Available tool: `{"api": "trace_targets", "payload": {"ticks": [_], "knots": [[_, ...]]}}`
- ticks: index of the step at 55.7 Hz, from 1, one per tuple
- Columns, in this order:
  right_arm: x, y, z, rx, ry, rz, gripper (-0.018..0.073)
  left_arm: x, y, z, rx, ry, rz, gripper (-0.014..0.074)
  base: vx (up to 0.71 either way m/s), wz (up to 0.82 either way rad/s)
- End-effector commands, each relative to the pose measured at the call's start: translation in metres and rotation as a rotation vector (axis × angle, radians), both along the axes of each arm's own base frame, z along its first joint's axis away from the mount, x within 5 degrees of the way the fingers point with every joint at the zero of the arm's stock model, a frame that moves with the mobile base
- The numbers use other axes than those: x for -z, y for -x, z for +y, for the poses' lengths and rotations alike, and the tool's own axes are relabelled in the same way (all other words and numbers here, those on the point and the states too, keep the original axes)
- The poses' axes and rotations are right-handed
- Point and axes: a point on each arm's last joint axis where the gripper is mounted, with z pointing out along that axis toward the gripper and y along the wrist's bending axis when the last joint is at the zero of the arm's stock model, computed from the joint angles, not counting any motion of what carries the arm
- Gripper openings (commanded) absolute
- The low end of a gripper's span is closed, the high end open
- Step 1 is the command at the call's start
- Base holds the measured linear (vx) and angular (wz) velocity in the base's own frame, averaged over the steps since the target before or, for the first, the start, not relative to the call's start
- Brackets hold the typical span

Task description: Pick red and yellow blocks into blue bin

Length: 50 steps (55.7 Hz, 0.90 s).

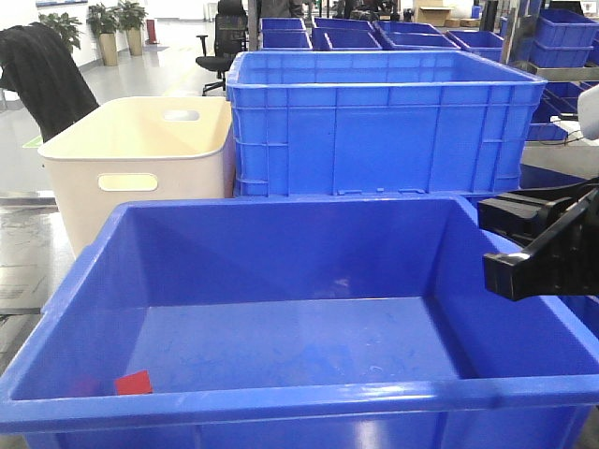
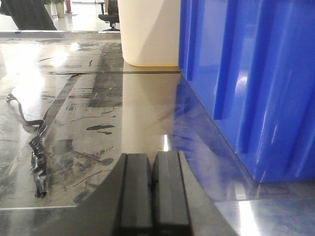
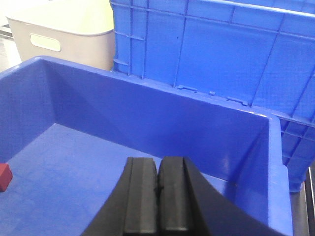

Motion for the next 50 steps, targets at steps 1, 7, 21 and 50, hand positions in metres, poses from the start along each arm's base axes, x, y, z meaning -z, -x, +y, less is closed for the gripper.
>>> {"api": "trace_targets", "payload": {"ticks": [1, 7, 21, 50], "knots": [[-0.023, 0.01, -0.005, 0.006, -0.04, -0.139, -0.0013, 0.002, -0.001, -0.001, 0.006, 0.018, -0.061, -0.0006, 0.0, 0.0], [-0.021, 0.022, -0.009, 0.004, -0.062, -0.16, -0.0013, 0.002, -0.001, -0.001, 0.006, 0.018, -0.061, -0.0006, 0.0, 0.0], [0.017, 0.08, -0.048, 0.13, -0.082, -0.263, -0.0011, 0.002, -0.001, -0.001, 0.006, 0.018, -0.061, -0.0006, 0.0, 0.0], [0.189, 0.141, -0.077, 0.355, -0.052, -0.337, -0.0011, 0.002, -0.001, -0.001, 0.006, 0.018, -0.061, -0.0006, 0.0, 0.0]]}}
